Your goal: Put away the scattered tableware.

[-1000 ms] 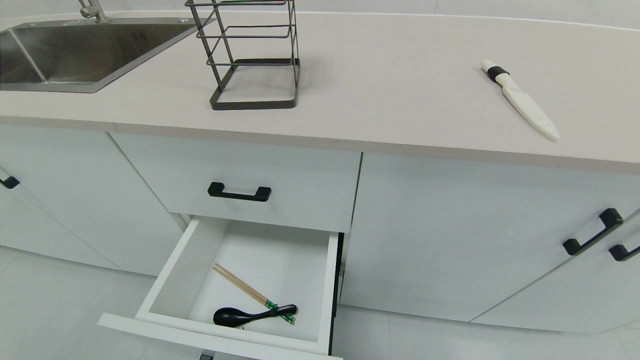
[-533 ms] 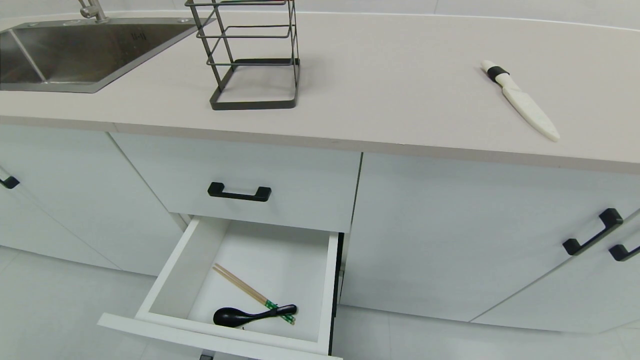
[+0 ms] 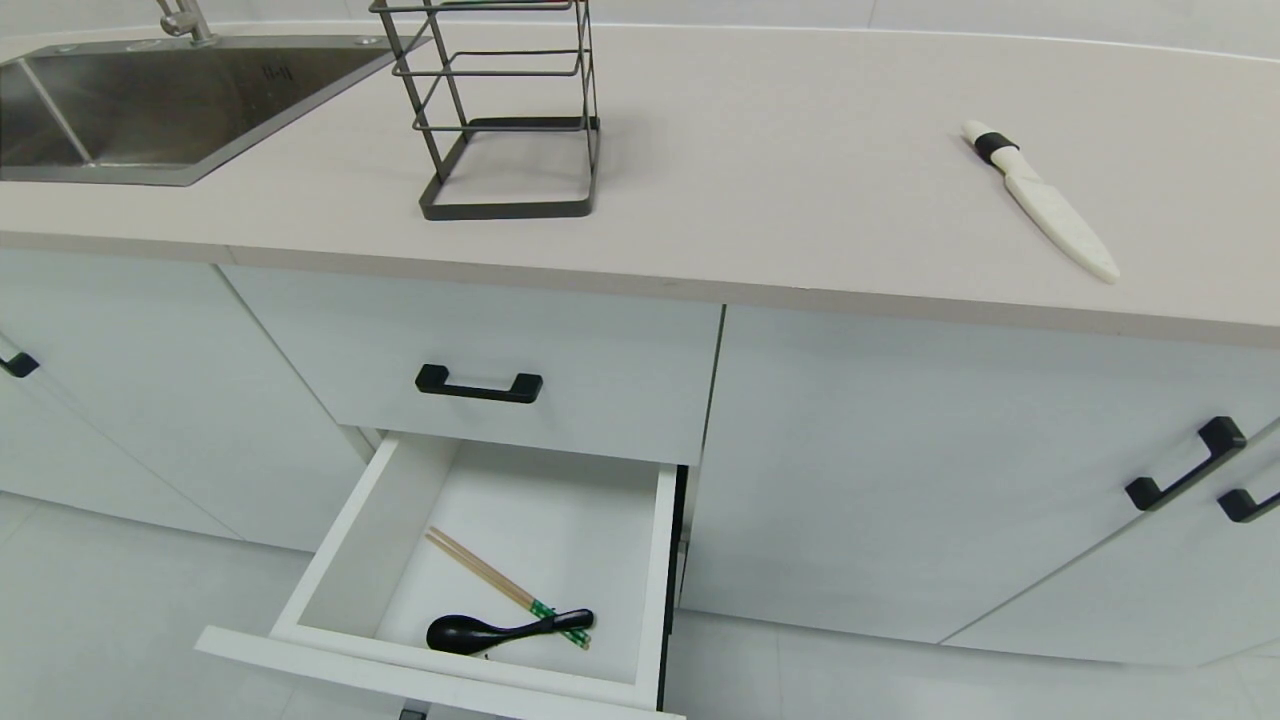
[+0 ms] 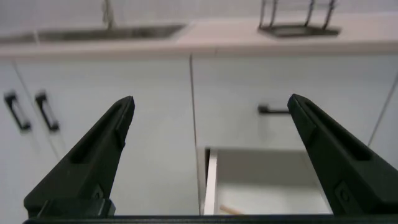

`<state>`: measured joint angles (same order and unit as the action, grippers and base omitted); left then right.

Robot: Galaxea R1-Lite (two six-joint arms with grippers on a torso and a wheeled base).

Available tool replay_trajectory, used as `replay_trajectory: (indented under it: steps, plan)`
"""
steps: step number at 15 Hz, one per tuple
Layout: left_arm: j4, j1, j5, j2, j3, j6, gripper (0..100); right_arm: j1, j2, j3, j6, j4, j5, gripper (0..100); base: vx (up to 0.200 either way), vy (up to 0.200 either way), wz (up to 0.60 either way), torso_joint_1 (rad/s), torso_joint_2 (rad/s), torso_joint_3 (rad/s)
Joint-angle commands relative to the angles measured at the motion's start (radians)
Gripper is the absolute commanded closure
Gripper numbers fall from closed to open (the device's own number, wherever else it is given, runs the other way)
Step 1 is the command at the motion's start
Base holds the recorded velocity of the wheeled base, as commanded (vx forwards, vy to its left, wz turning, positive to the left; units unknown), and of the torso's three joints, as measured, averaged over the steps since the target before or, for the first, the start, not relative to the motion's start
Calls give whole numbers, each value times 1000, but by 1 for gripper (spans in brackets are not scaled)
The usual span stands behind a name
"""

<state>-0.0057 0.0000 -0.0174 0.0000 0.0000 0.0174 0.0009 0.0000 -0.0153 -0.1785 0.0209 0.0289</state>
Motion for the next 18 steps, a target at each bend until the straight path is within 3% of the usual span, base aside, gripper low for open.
replay_trajectory:
  steps: [1, 2, 3, 4, 7, 10, 11, 13, 16, 18]
  plan:
    - [-105, 0, -1, 0, -6, 12, 0, -1, 2, 0, -9, 1, -14, 0, 0, 0, 0, 0, 0, 0]
    - [-367, 5, 11, 9, -58, -14, 0, -1, 2, 0, -10, 1, -30, 0, 0, 0, 0, 0, 0, 0]
    - [-398, 3, 100, 55, -172, -106, 0, -1, 2, 0, -15, 1, -35, 0, 0, 0, 0, 0, 0, 0]
    - [-313, 0, 168, 55, -225, -114, 0, -1, 2, 0, -16, 1, -35, 0, 0, 0, 0, 0, 0, 0]
    - [-23, 6, 148, 69, -311, -86, 0, -1, 2, 0, -18, 1, -35, 0, 0, 0, 0, 0, 0, 0]
    - [76, -17, 152, 146, -374, -76, 0, -1, 2, 0, -19, 1, -37, 0, 0, 0, 0, 0, 0, 0]
    - [204, -58, 163, 244, -454, -60, 0, -1, 2, 0, -18, 1, -35, 0, 0, 0, 0, 0, 0, 0]
    - [345, -98, 200, 365, -548, -70, 0, -1, 2, 0, -19, 1, -35, 0, 0, 0, 0, 0, 0, 0]
    - [402, -117, 229, 577, -554, -70, 0, -1, 2, 0, -21, 1, -35, 0, 0, 0, 0, 0, 0, 0]
    - [403, -196, 237, 698, -552, -70, 0, -1, 2, 0, -21, 1, -35, 0, 0, 0, 0, 0, 0, 0]
